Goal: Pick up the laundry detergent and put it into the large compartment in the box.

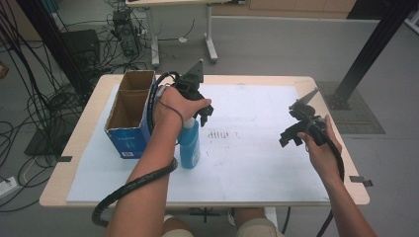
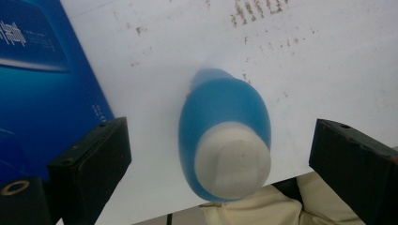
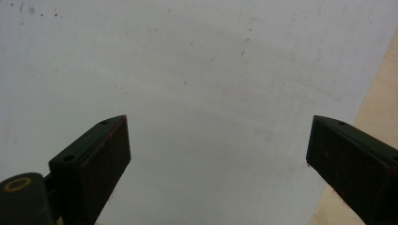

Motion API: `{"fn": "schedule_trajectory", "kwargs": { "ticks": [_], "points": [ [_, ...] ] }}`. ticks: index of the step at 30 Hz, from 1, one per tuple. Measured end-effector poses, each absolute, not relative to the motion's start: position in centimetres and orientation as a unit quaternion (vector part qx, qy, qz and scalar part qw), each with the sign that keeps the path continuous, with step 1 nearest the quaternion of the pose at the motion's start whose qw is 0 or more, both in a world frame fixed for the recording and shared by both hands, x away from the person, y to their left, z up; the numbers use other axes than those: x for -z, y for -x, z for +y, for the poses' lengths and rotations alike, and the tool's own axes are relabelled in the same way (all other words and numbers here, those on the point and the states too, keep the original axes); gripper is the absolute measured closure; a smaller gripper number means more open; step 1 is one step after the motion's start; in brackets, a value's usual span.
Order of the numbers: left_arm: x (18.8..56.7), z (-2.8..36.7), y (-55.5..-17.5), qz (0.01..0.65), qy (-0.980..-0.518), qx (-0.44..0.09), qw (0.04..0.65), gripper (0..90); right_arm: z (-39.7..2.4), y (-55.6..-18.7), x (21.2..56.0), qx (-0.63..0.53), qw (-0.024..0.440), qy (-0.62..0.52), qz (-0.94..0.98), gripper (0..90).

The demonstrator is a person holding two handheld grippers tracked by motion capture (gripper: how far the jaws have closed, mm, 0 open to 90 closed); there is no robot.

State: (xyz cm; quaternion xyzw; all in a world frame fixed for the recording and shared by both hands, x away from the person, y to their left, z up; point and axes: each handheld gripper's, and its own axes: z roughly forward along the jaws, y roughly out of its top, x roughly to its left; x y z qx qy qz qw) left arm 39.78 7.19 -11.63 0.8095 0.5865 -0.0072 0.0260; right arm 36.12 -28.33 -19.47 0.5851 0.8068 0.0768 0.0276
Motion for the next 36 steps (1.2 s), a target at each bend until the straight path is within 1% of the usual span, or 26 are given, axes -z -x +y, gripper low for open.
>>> {"fn": "schedule_trajectory", "kwargs": {
  "ticks": [20,36],
  "points": [
    [14.7,6.9,-39.5,0.589,-0.807,0.012,0.025,6.3,-28.2,-36.2,19.8,-0.075,0.025,-0.586,0.807,6.6],
    [15.9,6.4,-39.4,0.591,-0.806,0.006,0.02,6.4,-28.6,-36.2,20.1,-0.075,0.023,-0.586,0.806,6.5]
  ]
}}
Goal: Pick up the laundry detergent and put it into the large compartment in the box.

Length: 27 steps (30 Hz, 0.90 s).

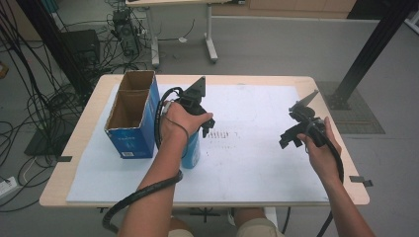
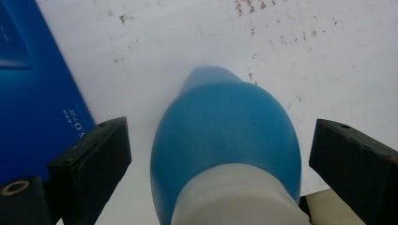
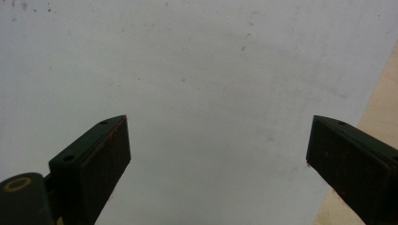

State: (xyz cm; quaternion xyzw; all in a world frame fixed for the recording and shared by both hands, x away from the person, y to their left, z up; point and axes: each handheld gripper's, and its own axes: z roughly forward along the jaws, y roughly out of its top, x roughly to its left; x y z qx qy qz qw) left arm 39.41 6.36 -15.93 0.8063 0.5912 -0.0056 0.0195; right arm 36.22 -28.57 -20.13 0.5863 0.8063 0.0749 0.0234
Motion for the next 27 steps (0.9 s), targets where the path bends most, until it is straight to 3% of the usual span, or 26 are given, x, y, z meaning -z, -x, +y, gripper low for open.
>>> {"fn": "schedule_trajectory", "kwargs": {
  "ticks": [27],
  "points": [
    [16.29,6.35,-39.25,0.588,-0.809,0.002,0.014,6.4,-28.33,-36.28,20.1,-0.074,0.024,-0.585,0.807,6.5]
  ]
}}
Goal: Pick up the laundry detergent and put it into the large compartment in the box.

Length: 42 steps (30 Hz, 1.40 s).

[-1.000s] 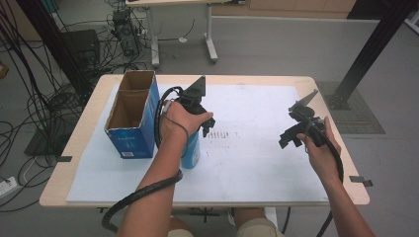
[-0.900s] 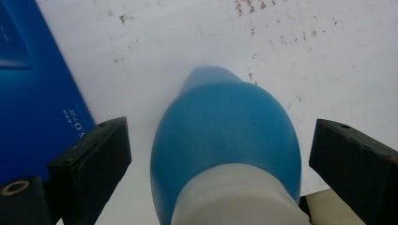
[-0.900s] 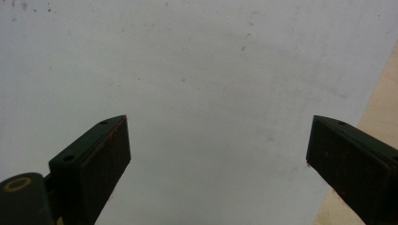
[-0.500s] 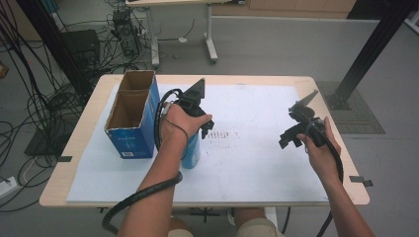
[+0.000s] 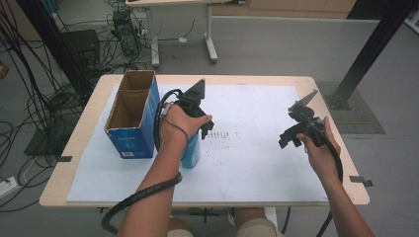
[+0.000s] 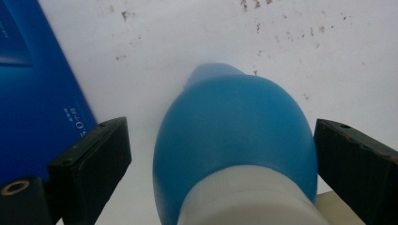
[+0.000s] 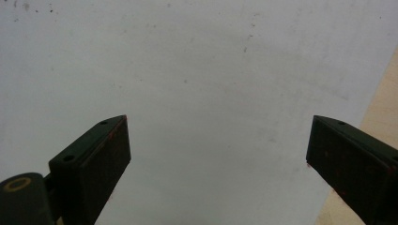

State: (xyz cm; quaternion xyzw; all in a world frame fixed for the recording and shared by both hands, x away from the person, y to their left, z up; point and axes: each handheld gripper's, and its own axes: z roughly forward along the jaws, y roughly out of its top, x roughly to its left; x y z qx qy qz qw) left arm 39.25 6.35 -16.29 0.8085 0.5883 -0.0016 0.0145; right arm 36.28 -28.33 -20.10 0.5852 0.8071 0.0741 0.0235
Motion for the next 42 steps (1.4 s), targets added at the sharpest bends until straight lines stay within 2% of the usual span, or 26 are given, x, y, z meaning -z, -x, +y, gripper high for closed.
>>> {"fn": "schedule_trajectory", "kwargs": {
  "ticks": [42],
  "points": [
    [15.79,6.34,-39.06,0.589,-0.808,-0.004,0.019,6.4,-28.27,-36.28,20.01,-0.076,0.024,-0.585,0.807,6.6]
  ]
}}
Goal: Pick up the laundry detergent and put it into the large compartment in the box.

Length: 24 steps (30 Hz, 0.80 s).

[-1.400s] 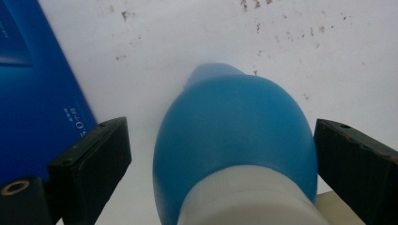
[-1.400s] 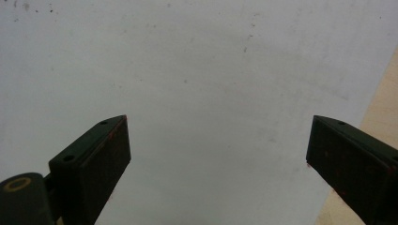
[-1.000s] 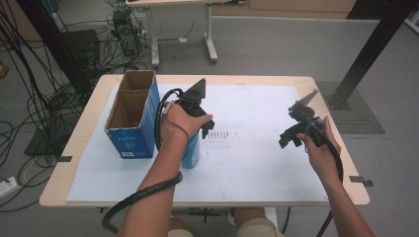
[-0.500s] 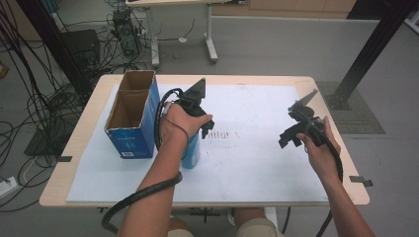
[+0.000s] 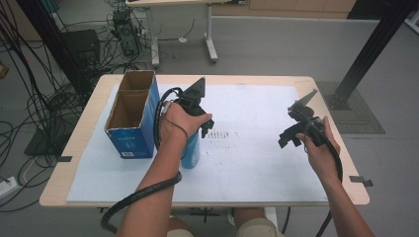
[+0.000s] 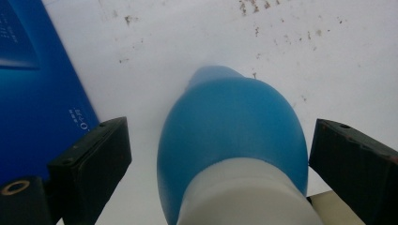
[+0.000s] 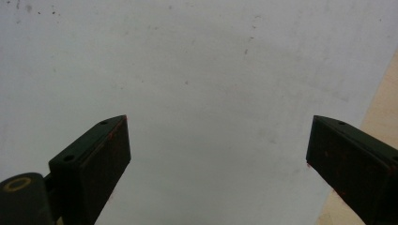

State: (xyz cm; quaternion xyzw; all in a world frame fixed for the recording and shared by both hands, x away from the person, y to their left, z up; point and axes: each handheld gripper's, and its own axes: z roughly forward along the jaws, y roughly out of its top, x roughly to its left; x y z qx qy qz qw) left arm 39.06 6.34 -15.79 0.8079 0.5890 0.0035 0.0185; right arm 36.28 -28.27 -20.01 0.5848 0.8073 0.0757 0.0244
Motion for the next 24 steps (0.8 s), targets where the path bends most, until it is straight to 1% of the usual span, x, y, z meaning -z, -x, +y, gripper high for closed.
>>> {"fn": "schedule_trajectory", "kwargs": {
  "ticks": [24],
  "points": [
    [15.49,6.39,-38.98,0.588,-0.808,-0.007,0.018,6.6,-28.21,-36.3,20.02,-0.075,0.023,-0.585,0.807,6.6]
  ]
}}
